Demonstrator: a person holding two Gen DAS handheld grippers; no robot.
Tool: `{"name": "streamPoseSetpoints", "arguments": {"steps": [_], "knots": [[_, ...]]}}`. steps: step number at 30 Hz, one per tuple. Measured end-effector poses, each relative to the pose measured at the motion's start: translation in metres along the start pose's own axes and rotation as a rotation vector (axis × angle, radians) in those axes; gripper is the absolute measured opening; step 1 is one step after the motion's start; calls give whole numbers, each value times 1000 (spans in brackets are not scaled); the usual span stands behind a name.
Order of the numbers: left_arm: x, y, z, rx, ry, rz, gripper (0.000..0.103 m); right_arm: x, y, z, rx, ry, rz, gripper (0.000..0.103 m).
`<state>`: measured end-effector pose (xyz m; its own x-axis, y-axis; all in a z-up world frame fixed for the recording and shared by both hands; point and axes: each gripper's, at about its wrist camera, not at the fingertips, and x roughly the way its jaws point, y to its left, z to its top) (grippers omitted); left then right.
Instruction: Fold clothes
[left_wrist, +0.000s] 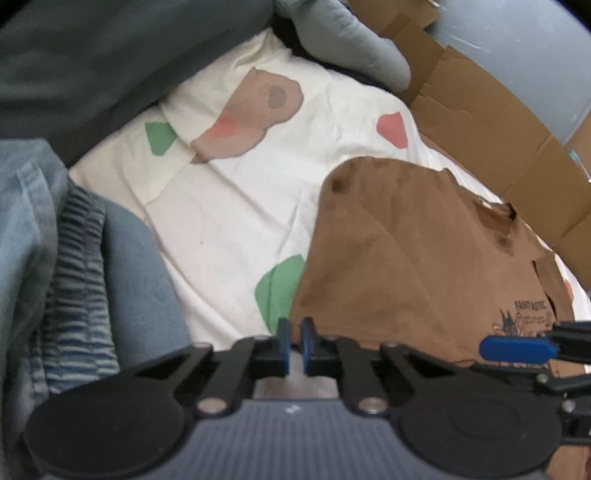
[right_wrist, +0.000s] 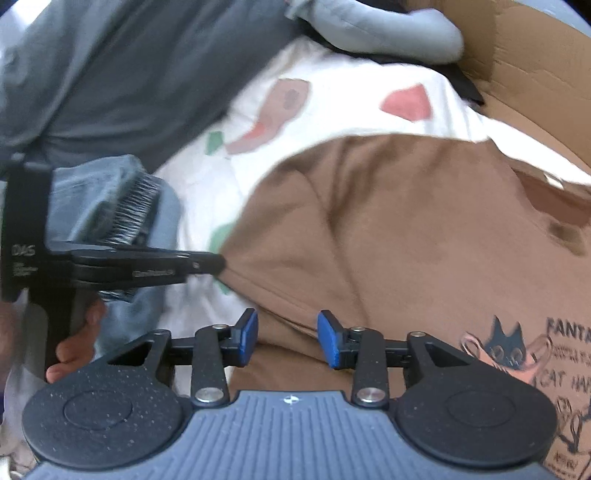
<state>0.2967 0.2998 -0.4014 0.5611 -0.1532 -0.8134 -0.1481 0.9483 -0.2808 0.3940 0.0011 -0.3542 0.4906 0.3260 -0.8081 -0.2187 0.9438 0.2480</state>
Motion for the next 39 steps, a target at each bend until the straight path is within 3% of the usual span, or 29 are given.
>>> {"name": "streamPoseSetpoints", "arguments": {"steps": [12,21,23,35,37,39], "knots": [[-34,-7,45,-61,-72,-123,3,1,4,34,-19,-76,52,48],[-38,-35,62,-67,-69,-213,3,0,13,44,-49,-126,62,48],[-36,-38,68,-93,-52,-254,3,3,14,46,-55,-141,51,48],[-24,-50,85,-152,3,-322,3,5,13,58,-81,-257,-65,48],[-22,-52,87,-167,12,-332,3,7,12,60,-83,-261,-83,45],[-20,-54,90,-175,20,-340,3,10,11,60,-84,-257,-90,29]]}}
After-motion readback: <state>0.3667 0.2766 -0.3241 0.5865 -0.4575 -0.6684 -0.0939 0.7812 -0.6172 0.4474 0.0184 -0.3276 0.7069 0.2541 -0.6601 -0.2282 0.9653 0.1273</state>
